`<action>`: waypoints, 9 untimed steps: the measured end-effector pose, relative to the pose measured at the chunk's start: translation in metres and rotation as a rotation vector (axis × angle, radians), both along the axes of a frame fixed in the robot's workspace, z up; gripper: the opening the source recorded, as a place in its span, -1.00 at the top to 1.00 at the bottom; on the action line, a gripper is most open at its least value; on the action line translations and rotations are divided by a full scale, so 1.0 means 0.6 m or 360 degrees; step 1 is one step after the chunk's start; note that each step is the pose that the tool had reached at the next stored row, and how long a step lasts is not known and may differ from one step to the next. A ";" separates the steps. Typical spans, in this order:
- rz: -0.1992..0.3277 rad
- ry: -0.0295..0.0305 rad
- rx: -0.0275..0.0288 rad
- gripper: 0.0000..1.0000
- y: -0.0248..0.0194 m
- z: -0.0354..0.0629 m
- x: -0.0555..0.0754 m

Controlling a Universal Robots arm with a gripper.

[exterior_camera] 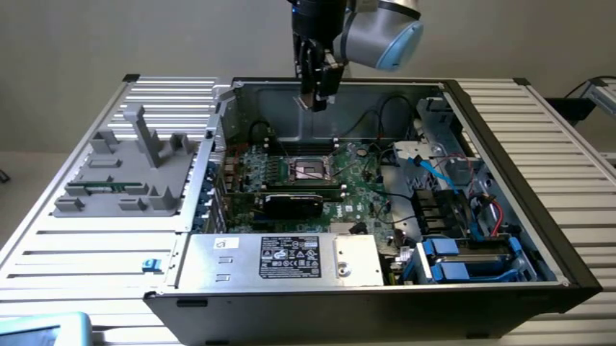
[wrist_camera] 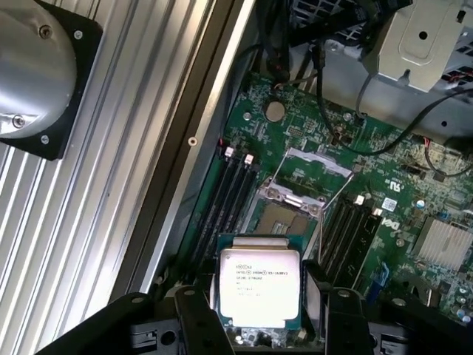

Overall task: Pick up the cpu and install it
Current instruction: 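Pick up the cpu and move it towards the insertion slot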

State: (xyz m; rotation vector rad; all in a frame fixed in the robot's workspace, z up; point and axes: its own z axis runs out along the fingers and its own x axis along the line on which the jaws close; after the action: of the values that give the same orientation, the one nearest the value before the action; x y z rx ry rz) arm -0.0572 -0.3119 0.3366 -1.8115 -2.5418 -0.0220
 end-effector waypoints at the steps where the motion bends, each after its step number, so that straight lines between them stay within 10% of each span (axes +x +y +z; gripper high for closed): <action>1: -0.0018 0.00000 -0.00013 -0.11 0.0000 0.000 0.000; 9: -0.0162 -0.00002 -0.00133 -0.11 0.0001 0.000 0.000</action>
State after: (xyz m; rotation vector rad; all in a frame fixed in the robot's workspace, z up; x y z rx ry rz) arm -0.0571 -0.3119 0.3364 -1.9418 -2.4509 -0.0131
